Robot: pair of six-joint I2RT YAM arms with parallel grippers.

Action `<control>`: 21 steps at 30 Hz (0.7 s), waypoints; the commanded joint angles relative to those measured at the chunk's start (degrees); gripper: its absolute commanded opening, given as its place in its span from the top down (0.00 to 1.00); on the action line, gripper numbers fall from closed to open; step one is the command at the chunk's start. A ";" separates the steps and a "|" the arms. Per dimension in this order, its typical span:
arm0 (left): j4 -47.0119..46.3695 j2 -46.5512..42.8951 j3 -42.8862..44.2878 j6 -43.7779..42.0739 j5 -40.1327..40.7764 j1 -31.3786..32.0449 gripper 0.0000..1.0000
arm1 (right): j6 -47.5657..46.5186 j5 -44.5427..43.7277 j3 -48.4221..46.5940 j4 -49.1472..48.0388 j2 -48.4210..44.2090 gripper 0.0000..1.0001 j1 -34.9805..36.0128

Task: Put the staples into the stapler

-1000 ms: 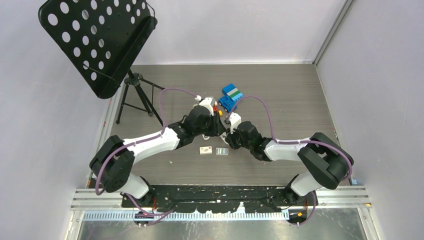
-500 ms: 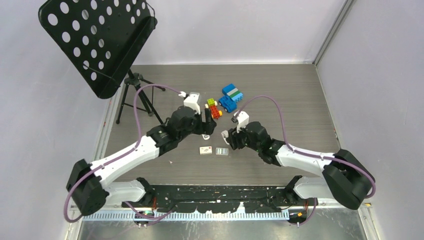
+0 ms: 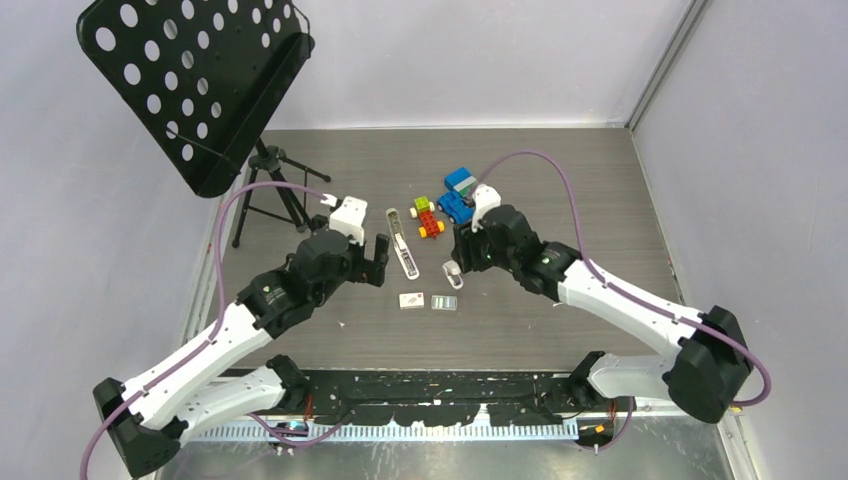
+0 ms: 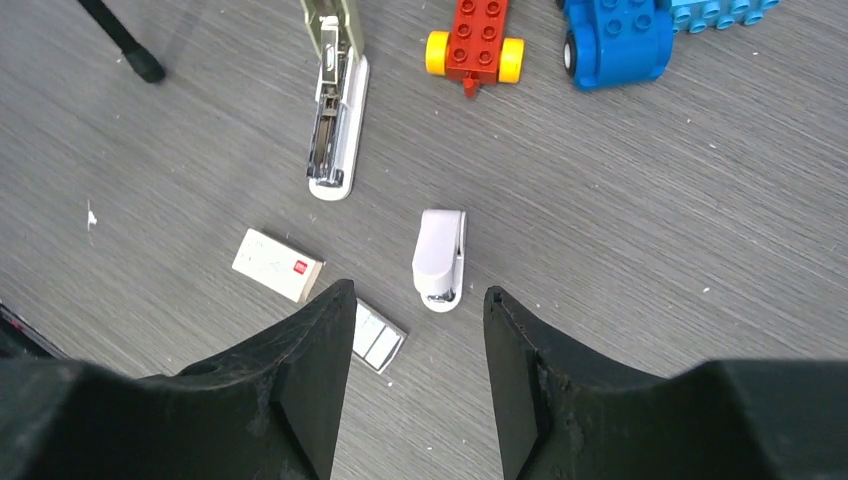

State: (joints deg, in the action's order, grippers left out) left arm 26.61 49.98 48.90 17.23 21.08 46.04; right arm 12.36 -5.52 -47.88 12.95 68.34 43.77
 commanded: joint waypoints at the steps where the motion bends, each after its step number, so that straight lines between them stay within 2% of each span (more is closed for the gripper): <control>1: 5.42 -3.39 2.77 -8.55 2.89 -0.16 0.01 | 3.31 -3.38 -7.64 9.66 6.03 0.46 0.13; 10: 7.10 -9.62 -0.06 -15.57 3.53 -0.16 0.00 | 3.97 -2.95 -17.60 14.35 19.66 0.49 0.04; 14: 6.09 -11.07 -2.65 -16.96 4.74 -0.16 0.00 | 4.45 -2.70 -19.55 14.61 24.04 0.55 0.09; 21: 3.74 -10.98 -4.87 -16.97 3.22 -0.16 0.00 | 5.49 -1.32 -19.82 15.57 28.66 0.70 0.09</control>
State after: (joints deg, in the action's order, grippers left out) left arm 32.93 39.09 44.93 1.67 24.80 46.02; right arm 16.69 -7.66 -66.06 27.53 95.83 43.77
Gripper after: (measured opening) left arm 0.994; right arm 0.326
